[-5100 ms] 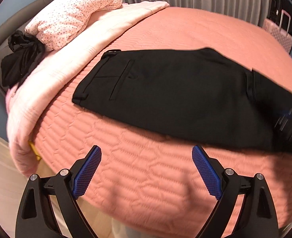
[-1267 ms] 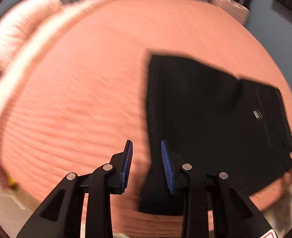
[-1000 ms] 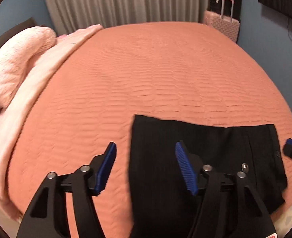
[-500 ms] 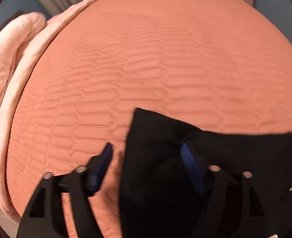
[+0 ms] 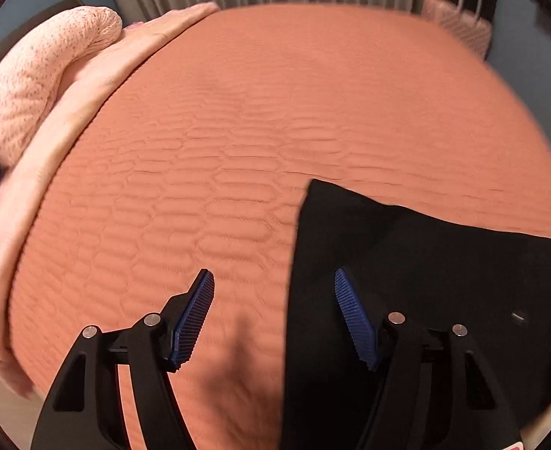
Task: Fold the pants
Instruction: 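Lift and fold the trouser bundle over with the right gripper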
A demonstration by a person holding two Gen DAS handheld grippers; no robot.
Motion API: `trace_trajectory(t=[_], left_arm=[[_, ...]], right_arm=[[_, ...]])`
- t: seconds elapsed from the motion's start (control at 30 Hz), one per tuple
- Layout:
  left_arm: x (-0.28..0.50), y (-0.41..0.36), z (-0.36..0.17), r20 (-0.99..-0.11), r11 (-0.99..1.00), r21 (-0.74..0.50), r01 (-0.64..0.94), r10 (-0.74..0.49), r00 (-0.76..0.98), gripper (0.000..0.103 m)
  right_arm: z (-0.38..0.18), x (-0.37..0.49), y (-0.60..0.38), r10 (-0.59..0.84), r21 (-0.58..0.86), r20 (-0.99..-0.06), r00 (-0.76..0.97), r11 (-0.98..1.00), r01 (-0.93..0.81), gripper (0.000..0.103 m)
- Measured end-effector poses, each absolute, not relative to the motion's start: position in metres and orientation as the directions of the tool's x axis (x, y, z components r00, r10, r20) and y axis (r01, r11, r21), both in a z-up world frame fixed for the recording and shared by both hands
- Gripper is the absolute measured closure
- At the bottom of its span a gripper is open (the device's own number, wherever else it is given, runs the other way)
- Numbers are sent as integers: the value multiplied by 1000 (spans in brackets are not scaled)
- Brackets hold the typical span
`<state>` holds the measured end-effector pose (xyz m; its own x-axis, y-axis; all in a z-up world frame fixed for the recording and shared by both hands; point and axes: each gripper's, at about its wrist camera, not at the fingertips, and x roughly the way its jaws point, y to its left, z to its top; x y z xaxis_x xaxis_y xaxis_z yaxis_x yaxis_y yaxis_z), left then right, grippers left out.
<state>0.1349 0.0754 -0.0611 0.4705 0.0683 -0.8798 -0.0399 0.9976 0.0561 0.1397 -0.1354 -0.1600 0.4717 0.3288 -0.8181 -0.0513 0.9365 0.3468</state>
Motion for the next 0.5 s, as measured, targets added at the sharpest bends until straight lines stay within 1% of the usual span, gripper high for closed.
trace_trajectory(t=[0.03, 0.07, 0.1, 0.13, 0.17, 0.2, 0.23, 0.27, 0.3, 0.33, 0.37, 0.4, 0.43, 0.47, 0.5], left_arm=[[124, 70, -62, -885, 998, 57, -17, 58, 461, 37], [116, 57, -68, -896, 997, 76, 26, 57, 441, 37], [102, 46, -83, -901, 985, 155, 79, 108, 420, 34], [86, 47, -99, -895, 970, 222, 94, 165, 414, 33], [79, 51, -109, -892, 965, 246, 87, 190, 411, 32], [71, 61, -110, -892, 974, 220, 50, 180, 414, 26], [67, 76, -107, -899, 982, 188, -5, 174, 402, 26], [65, 87, -101, -906, 987, 153, -54, 162, 390, 27], [62, 91, -93, -902, 984, 152, -94, 177, 395, 32], [57, 89, -84, -885, 978, 178, -111, 208, 417, 32], [54, 85, -80, -875, 976, 200, -89, 218, 433, 31], [52, 80, -78, -863, 968, 241, -68, 246, 440, 28], [48, 76, -80, -855, 954, 293, -61, 290, 430, 30], [43, 81, -80, -851, 950, 309, -56, 302, 429, 31], [36, 78, -75, -849, 956, 290, -49, 280, 449, 31]], right_arm=[[-178, 132, -123, 292, 280, -854, 430, 956, -93, 100], [-193, 128, -124, 250, 230, -875, 414, 968, -98, 103], [-200, 121, -133, 286, 285, -852, 438, 956, -70, 103], [-198, 116, -148, 315, 363, -834, 454, 931, 21, 103], [-192, 113, -154, 323, 399, -824, 466, 914, 70, 103], [-181, 109, -151, 272, 363, -829, 488, 927, 100, 103], [-166, 106, -137, 207, 280, -830, 517, 958, 67, 97], [-160, 105, -123, 223, 255, -827, 517, 967, -8, 97], [-161, 105, -111, 241, 231, -837, 491, 969, -83, 98], [-176, 107, -95, 202, 156, -872, 446, 978, -138, 100], [-193, 106, -95, 150, 98, -898, 414, 985, -144, 103], [-201, 108, -94, 151, 112, -900, 408, 987, -118, 103], [-196, 113, -92, 158, 149, -894, 419, 987, -54, 103], [-182, 120, -82, 168, 167, -883, 439, 985, -41, 96], [-168, 125, -78, 182, 168, -865, 468, 983, -71, 96]])
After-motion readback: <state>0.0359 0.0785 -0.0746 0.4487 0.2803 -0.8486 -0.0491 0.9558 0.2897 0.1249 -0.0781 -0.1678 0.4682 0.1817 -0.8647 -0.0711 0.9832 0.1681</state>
